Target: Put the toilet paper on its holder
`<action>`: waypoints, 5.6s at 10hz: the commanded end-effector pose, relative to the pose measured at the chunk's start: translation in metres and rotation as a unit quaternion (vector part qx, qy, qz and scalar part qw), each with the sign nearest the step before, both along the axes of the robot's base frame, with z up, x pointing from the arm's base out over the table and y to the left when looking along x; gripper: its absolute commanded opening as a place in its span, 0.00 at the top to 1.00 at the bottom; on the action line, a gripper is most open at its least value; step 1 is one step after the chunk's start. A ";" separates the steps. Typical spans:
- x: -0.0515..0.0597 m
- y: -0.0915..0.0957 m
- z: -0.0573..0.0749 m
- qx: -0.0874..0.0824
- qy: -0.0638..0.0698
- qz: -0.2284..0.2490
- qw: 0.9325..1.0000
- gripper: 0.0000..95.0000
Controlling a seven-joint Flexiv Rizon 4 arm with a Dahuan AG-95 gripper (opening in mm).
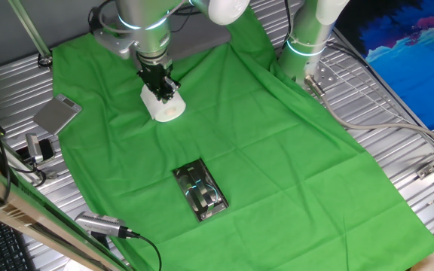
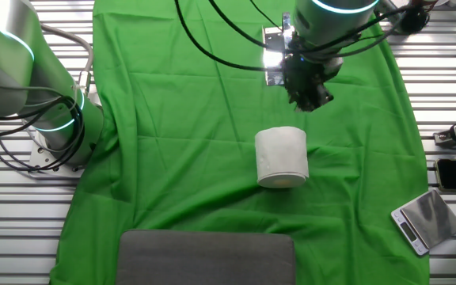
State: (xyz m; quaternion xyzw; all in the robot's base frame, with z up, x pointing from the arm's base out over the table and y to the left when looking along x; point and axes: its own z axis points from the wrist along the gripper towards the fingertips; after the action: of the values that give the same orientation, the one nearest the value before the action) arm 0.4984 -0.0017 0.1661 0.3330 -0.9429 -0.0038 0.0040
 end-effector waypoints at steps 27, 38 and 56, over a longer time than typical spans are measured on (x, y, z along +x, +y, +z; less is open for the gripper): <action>-0.017 -0.043 -0.012 -0.005 0.004 0.413 0.911 0.20; -0.021 -0.073 -0.057 -0.007 -0.009 0.430 0.903 0.00; -0.018 -0.078 -0.103 -0.006 -0.016 0.435 0.900 0.00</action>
State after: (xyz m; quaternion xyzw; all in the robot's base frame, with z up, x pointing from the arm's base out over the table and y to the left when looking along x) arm 0.4793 -0.0789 0.0632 0.7103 -0.7038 0.0086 -0.0079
